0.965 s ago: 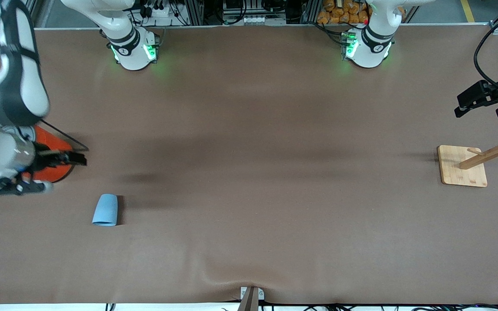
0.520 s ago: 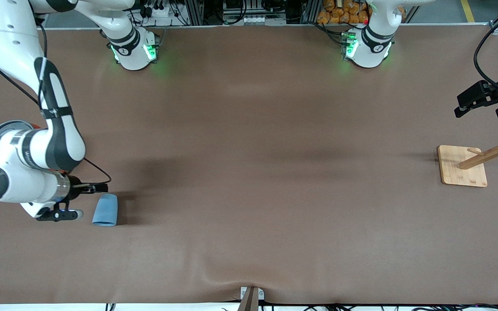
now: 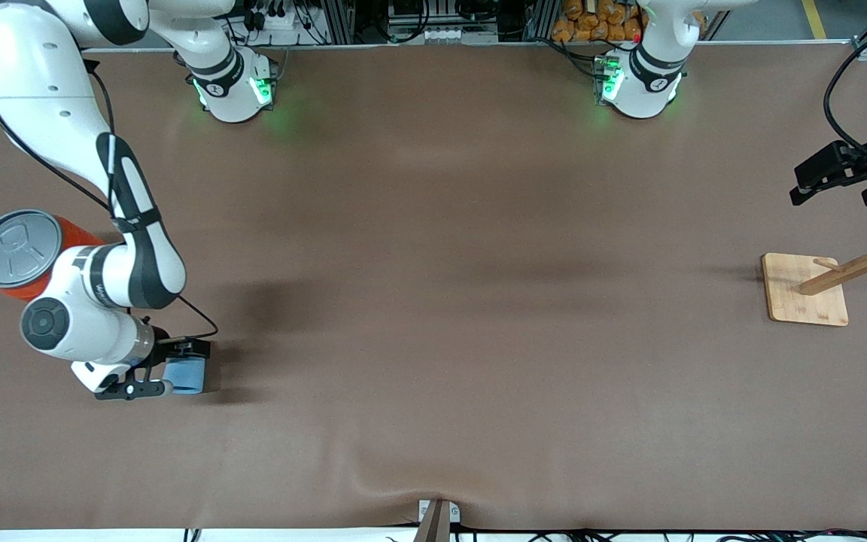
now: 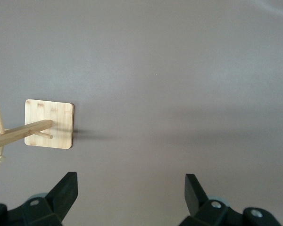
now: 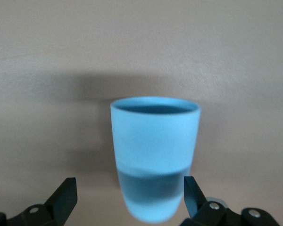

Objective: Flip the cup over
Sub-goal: 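Close the right gripper on the blue cup's base, then drag the blue cup toward the table middle with the right gripper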

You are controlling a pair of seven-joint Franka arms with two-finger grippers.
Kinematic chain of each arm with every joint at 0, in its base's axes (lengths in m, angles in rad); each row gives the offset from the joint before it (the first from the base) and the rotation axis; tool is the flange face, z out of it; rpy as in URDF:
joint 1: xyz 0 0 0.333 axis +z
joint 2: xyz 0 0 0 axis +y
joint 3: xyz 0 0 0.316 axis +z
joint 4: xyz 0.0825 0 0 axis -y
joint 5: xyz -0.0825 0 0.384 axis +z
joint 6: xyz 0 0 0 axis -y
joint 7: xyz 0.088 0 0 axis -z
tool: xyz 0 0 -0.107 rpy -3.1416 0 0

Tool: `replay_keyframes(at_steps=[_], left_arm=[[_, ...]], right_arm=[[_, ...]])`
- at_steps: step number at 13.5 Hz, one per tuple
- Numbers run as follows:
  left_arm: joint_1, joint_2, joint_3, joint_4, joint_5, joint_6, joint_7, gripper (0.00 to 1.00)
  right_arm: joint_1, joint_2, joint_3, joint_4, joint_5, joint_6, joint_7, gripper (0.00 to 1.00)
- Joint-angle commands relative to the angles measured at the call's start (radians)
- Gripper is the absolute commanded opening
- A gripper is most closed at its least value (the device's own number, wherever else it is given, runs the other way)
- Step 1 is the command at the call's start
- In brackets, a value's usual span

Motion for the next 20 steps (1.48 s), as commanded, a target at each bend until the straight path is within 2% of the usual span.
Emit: replay_keyframes(at_steps=[1,2,4,6,7,9,14,17,20], left_arm=[[-0.003,0.008,-0.005,0.017,-0.011,-0.019,-0.002,1.0],[0.0,0.008,-0.009,0.017,-0.011,-0.019,-0.002,1.0],[0.003,0.008,-0.008,0.017,-0.011,-0.019,-0.006,1.0],[0.001,0.008,-0.008,0.017,-0.01,-0.019,-0.011,1.0],[0.001,0.008,-0.008,0.017,-0.01,-0.019,-0.012,1.0],[0.008,0.009,-0.008,0.015,-0.01,-0.019,-0.012,1.0],[0.005,0.015,-0.006,0.017,0.0,-0.019,-0.02,1.0],[0.005,0.015,-0.008,0.015,-0.005,-0.019,-0.014,1.0],[0.008,0.017,-0.008,0.015,-0.013,-0.019,-0.011,1.0]], right_arm=[[-0.01,0.016,-0.002,-0.009,0.0,0.052,-0.091,0.91],[-0.016,0.027,-0.002,-0.011,0.0,0.083,-0.126,0.74],[-0.026,0.031,-0.001,-0.011,0.003,0.085,-0.164,0.51],[-0.017,0.019,0.001,-0.009,0.011,0.063,-0.204,0.43],[-0.006,0.01,0.005,-0.006,0.012,0.037,-0.229,0.43],[-0.009,-0.007,0.054,-0.006,0.012,0.02,-0.302,0.43],[-0.004,-0.071,0.164,-0.009,0.014,-0.08,-0.71,0.43],[-0.018,-0.065,0.279,-0.005,0.038,-0.02,-0.958,0.43],[0.046,-0.036,0.321,-0.009,0.055,0.073,-1.103,0.44]])
